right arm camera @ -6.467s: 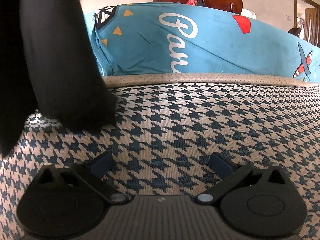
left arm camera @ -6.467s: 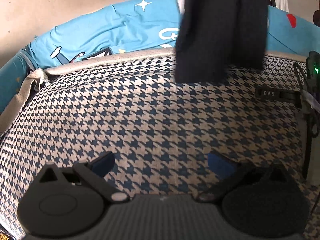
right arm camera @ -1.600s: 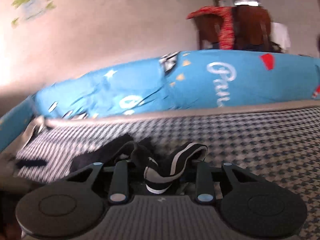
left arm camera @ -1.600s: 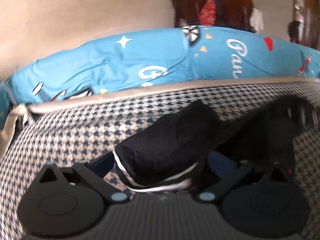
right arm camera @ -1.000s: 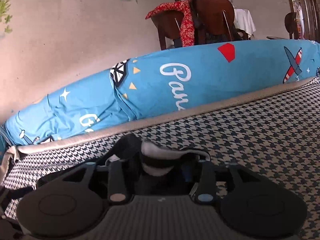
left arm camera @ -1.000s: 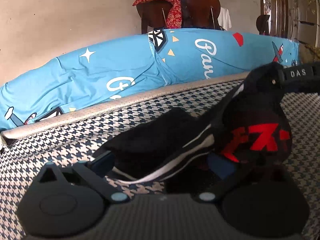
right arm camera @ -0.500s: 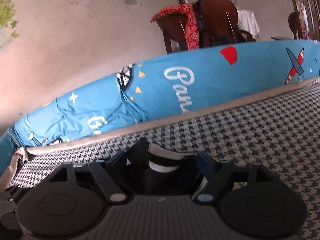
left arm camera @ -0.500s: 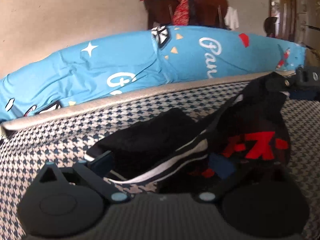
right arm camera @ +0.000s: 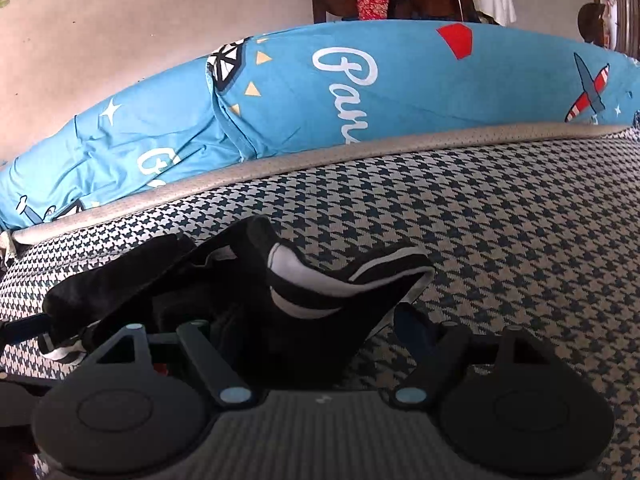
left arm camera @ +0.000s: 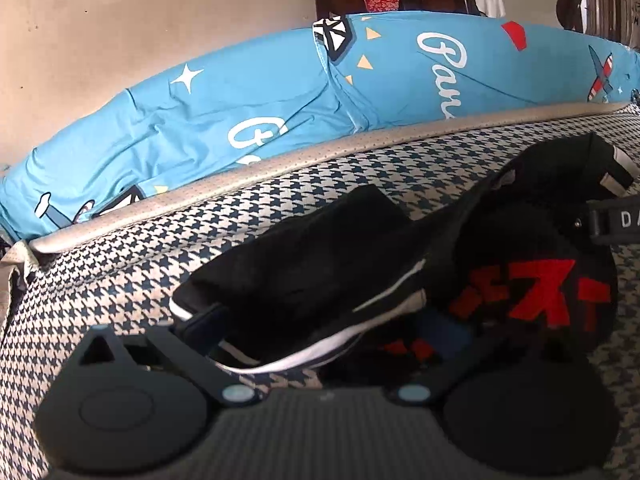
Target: Fold clothes
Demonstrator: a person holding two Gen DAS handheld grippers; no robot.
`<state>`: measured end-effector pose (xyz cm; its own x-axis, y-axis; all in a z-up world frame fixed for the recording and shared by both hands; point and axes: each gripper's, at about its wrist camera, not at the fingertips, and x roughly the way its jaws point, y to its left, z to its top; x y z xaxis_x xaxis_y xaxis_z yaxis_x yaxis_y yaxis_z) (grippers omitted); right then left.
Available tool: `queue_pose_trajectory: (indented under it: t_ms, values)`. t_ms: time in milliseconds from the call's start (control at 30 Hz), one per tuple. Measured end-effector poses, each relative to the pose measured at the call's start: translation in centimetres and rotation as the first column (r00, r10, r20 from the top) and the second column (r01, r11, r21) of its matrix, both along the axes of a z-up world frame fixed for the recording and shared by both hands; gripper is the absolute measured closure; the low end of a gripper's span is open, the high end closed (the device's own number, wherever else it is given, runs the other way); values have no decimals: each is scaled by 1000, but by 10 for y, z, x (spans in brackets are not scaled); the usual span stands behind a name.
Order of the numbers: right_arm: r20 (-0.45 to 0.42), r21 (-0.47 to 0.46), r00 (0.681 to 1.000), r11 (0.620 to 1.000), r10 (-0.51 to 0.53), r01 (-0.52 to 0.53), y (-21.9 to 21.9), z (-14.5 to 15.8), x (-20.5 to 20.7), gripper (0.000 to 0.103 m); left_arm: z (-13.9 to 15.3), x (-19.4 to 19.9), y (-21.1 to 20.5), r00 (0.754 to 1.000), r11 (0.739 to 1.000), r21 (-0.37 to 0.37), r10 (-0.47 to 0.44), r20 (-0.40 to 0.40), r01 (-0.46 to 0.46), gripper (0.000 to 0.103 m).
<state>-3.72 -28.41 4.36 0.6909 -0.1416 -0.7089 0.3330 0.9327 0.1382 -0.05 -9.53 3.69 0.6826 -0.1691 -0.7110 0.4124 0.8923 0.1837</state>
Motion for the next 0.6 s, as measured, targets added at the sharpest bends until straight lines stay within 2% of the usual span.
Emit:
queue_pose_trajectory:
  t_ms: [300, 467, 600]
  values:
    - [3, -7, 1000, 1000, -10, 10, 1, 2, 0, 25, 0, 1, -4, 999, 999, 4, 44, -17, -44, 0]
    - [4, -8, 1000, 1000, -17, 17, 0, 3, 0, 25, 0, -3, -8, 1000, 999, 28, 21, 9, -22, 0]
    - [6, -11, 1000, 1000, -21, 21, 0, 3, 0, 25, 2, -3, -6, 1000, 1000, 11, 20, 4, -20, 0]
